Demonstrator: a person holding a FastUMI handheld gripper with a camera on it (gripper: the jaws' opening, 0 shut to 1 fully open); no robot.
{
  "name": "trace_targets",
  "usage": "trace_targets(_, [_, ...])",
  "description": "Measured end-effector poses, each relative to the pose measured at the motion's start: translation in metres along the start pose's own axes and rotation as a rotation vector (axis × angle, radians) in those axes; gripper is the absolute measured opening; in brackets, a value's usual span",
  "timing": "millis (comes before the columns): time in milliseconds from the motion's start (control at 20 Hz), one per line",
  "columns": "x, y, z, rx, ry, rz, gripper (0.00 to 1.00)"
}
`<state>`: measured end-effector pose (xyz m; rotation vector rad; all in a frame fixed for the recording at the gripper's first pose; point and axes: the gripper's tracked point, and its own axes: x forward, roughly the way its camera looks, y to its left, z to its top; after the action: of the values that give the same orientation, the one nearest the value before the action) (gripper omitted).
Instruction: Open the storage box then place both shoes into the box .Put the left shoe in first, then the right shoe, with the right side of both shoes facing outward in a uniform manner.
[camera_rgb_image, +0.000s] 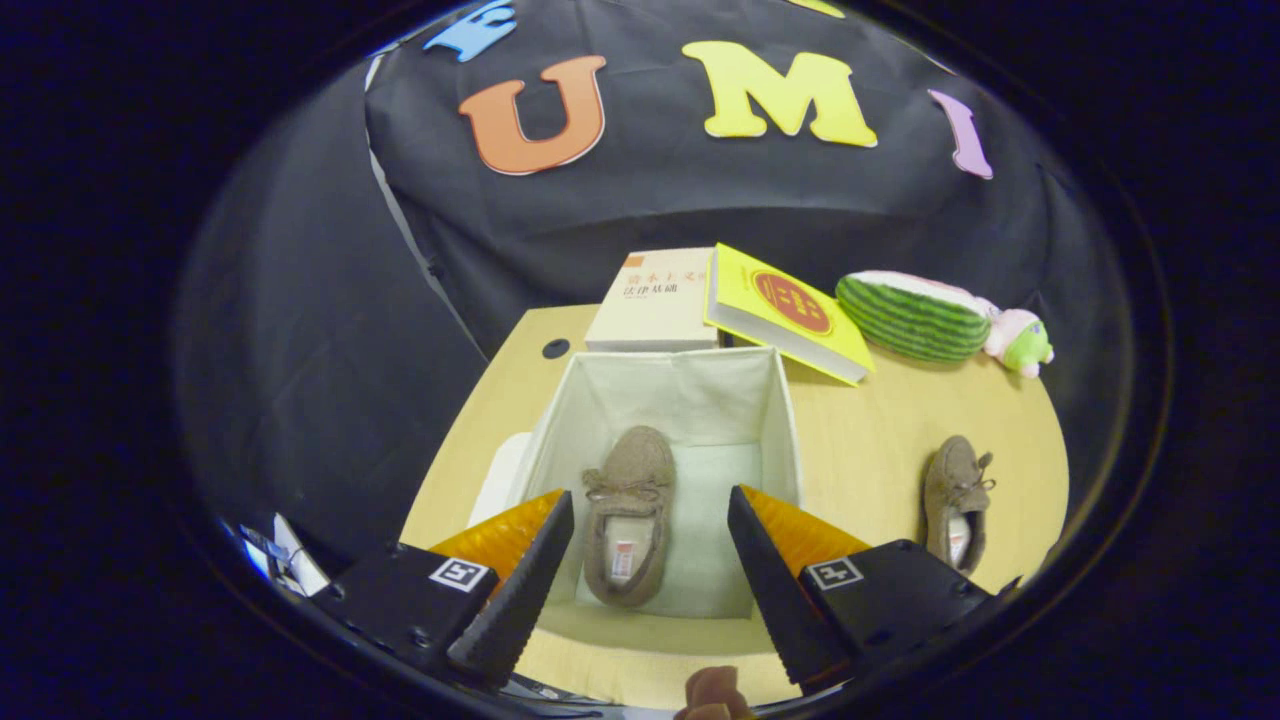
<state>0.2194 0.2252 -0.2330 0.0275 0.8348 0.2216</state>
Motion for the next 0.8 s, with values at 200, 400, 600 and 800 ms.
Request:
trace_targets(200, [-0.019, -0.038, 0.007, -0.036, -0.045, -0.047, 1.00])
trace_targets(400, [-0.022, -0.098, 0.004, -0.051, -0.050, -0.128, 1.00])
trace_targets(600, [-0.016, -0.154, -0.006, -0.017, -0.020, -0.188, 1.00])
trace_targets(800, [-0.003, -0.205, -0.022, 0.016, 0.031, -0.237, 1.00])
